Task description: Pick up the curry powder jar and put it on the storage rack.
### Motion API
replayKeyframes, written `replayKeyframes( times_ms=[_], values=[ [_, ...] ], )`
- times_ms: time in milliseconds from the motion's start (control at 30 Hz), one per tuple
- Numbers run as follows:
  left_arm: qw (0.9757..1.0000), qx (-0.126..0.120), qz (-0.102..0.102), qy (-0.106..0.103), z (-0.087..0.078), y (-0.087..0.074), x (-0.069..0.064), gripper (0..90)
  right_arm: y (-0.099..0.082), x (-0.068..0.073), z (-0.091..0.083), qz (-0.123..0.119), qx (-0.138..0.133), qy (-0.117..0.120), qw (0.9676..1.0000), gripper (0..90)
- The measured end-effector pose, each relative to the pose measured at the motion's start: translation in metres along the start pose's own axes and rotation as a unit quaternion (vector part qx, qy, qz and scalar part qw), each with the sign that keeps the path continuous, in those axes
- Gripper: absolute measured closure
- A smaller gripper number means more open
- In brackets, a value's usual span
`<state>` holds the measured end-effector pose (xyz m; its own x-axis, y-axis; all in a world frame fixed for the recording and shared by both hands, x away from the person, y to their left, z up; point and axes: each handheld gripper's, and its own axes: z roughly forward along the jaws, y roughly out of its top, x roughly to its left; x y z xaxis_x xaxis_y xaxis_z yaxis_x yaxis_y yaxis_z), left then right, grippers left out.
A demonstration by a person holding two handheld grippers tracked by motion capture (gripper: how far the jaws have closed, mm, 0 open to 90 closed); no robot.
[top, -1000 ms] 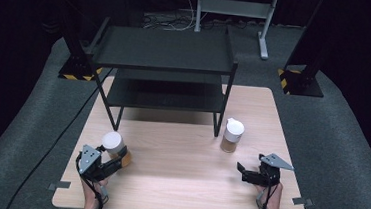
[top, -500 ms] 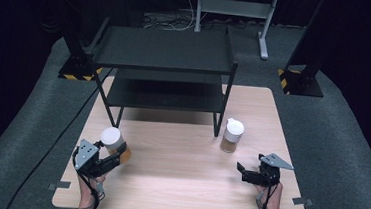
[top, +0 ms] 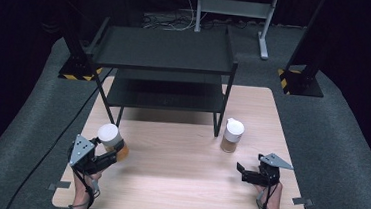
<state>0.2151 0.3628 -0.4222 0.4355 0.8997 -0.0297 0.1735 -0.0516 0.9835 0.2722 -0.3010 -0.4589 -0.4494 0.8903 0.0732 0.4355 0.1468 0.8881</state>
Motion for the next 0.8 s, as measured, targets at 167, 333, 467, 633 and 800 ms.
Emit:
replayKeyframes(
  times_ms=[167, 333, 467, 633, 800],
  values=[
    [0.9999, 0.0, -0.006, -0.014, 0.001, 0.002, 0.004, 34.0, 0.0, 0.0, 0.0, 0.001, 0.001, 0.0, 1.0, 0.5],
    [0.9997, 0.006, 0.011, -0.022, 0.004, 0.01, 0.003, 34.0, 0.0, -0.001, 0.0, 0.001, -0.001, 0.001, 1.0, 0.5],
    [0.9995, 0.004, 0.013, -0.027, 0.004, 0.014, 0.004, 34.1, 0.0, -0.001, 0.0, 0.001, -0.001, 0.001, 1.0, 0.5],
    [0.9993, 0.002, 0.014, -0.034, 0.005, 0.021, 0.008, 34.1, -0.001, -0.001, 0.0, 0.001, -0.002, 0.001, 1.0, 0.5],
    [0.9991, 0.0, 0.018, -0.039, 0.004, 0.026, 0.011, 34.1, -0.001, -0.001, 0.0, 0.001, -0.002, 0.001, 1.0, 0.5]
  ],
)
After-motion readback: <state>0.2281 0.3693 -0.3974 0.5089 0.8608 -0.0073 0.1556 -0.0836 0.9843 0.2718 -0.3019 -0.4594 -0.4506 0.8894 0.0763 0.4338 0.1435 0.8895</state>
